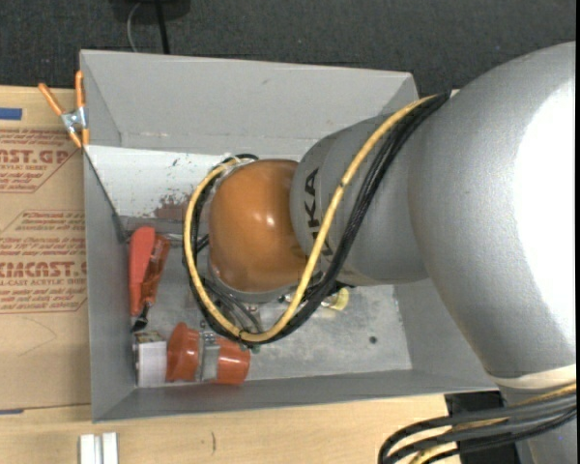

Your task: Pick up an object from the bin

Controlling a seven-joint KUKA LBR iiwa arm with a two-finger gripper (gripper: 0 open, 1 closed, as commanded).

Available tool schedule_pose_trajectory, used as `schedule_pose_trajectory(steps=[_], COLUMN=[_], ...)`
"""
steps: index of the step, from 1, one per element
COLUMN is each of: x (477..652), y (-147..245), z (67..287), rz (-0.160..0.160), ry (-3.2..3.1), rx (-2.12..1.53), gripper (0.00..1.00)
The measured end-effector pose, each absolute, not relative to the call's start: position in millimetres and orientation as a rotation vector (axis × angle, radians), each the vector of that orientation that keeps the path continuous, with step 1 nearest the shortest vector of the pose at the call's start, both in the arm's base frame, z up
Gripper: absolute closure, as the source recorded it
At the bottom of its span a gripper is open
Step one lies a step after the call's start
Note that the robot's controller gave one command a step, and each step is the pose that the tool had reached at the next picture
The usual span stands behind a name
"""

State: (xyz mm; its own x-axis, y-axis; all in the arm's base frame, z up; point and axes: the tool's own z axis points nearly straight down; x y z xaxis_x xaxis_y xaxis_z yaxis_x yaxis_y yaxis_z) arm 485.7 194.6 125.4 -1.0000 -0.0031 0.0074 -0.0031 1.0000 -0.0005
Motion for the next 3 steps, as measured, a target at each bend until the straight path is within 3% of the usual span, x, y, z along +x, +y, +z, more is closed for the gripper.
schedule_pose_trajectory(steps=[1, 2, 3], x=[487.6, 482.9, 478.8], y=[193.6, 168.5, 163.2], z=[129.9, 71.3, 123.4], rz=[-0.001, -0.001, -0.001], ry=[-3.141, -3.138, -3.135], rx=[0.002, 0.046, -0.096], gripper=[0.0, 0.0, 0.0])
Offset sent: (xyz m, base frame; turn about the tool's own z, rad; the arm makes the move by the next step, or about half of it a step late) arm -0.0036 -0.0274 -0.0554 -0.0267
